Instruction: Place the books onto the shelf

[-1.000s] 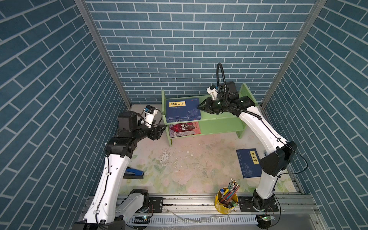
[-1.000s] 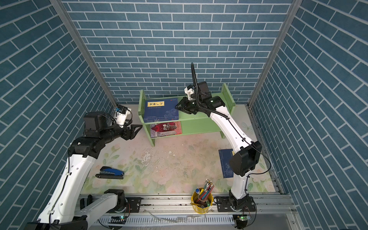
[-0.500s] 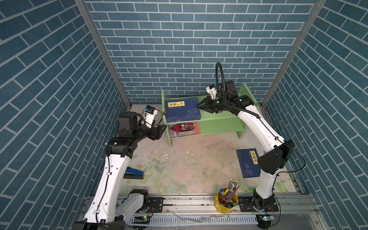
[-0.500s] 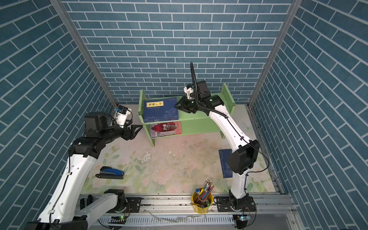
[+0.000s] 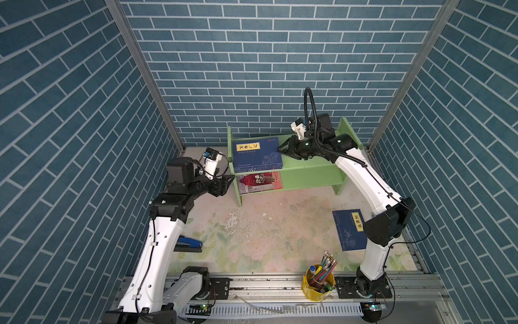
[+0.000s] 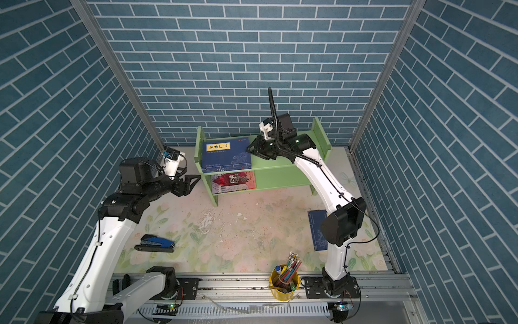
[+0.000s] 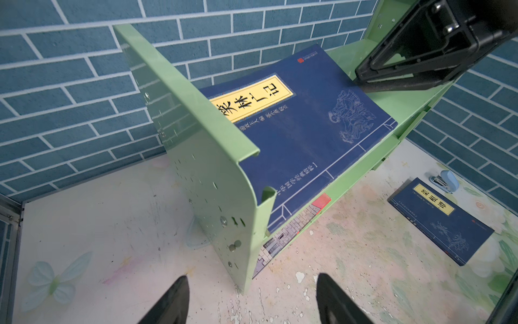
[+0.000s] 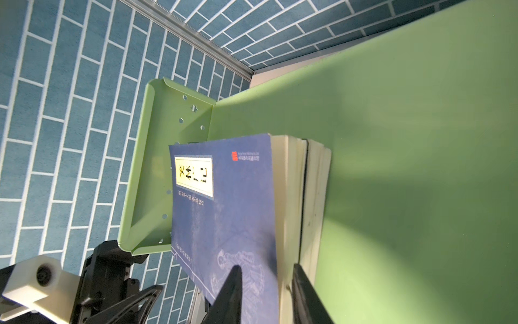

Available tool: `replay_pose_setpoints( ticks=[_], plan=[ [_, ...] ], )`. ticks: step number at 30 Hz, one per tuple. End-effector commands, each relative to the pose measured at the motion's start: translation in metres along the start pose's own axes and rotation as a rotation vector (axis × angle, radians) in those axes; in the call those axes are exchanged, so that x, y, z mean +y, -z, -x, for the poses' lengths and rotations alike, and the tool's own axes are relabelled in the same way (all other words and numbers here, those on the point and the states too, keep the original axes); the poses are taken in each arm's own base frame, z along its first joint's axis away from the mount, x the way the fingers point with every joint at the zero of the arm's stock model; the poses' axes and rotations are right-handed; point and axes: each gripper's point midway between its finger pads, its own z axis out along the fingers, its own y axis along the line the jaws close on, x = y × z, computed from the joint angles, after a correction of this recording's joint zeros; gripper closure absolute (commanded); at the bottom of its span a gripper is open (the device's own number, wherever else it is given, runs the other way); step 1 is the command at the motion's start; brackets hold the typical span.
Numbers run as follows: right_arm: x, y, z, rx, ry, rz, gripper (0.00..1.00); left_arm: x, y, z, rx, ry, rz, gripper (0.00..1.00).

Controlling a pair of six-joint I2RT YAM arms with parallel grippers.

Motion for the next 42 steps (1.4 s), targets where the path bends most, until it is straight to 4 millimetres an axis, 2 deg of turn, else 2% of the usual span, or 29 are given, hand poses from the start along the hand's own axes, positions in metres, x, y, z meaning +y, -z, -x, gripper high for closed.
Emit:
replay_pose_setpoints(
  ticks=[1, 8, 18, 32, 42],
  plan=[
    [0.012, 0.032, -0.002, -0.061, 0.082, -0.017, 0.68, 0.007, -0.007, 0.000, -0.007, -0.002, 0.021, 0.27],
    [0.010, 0.058, -0.028, -0.054, 0.135, -0.027, 0.69, 0.012, -0.017, -0.001, -0.003, -0.026, 0.030, 0.27],
    [0.015, 0.060, -0.071, 0.037, 0.196, 0.035, 0.69, 0.016, -0.028, -0.004, 0.000, -0.032, 0.034, 0.28],
    [0.016, 0.046, -0.080, 0.078, 0.191, 0.042, 0.69, 0.023, -0.033, -0.002, -0.003, -0.021, 0.065, 0.28],
    [0.019, 0.032, -0.079, 0.092, 0.190, 0.056, 0.69, 0.022, -0.033, -0.003, -0.002, -0.004, 0.058, 0.28]
  ],
)
